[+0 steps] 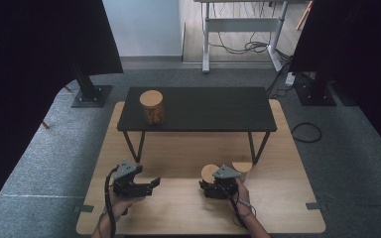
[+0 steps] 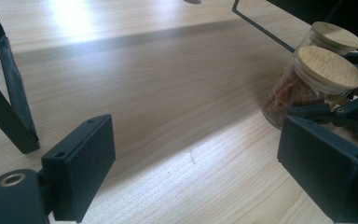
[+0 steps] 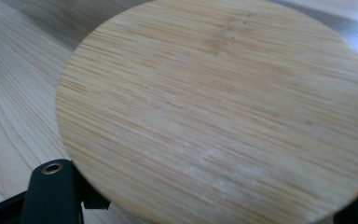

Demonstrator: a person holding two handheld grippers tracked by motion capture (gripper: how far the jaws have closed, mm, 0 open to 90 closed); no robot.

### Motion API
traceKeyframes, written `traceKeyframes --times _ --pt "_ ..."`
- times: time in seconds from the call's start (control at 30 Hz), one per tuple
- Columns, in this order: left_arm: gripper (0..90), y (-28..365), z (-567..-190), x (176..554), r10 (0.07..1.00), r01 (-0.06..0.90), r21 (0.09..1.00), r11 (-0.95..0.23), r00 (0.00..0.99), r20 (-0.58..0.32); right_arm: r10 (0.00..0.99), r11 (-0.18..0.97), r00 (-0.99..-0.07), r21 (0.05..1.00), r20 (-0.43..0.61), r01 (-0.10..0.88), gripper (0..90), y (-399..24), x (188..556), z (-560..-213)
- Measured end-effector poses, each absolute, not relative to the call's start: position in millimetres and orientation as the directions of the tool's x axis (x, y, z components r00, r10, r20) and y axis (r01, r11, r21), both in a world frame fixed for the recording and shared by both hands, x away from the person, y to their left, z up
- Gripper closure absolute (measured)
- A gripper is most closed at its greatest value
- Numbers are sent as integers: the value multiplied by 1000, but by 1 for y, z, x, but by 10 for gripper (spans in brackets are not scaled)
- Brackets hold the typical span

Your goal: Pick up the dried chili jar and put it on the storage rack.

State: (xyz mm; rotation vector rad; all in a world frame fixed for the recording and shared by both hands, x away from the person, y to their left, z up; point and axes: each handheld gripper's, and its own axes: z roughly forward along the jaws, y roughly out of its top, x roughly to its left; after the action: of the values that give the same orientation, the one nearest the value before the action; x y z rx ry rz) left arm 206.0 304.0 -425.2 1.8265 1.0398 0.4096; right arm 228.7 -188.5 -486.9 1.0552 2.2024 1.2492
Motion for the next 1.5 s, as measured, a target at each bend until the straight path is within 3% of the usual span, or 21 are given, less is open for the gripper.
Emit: traceKeyframes --times 1.5 --pt "105 311 -432 205 809 467 873 -141 563 -170 734 343 -678 878 -30 333 246 -202 220 -436"
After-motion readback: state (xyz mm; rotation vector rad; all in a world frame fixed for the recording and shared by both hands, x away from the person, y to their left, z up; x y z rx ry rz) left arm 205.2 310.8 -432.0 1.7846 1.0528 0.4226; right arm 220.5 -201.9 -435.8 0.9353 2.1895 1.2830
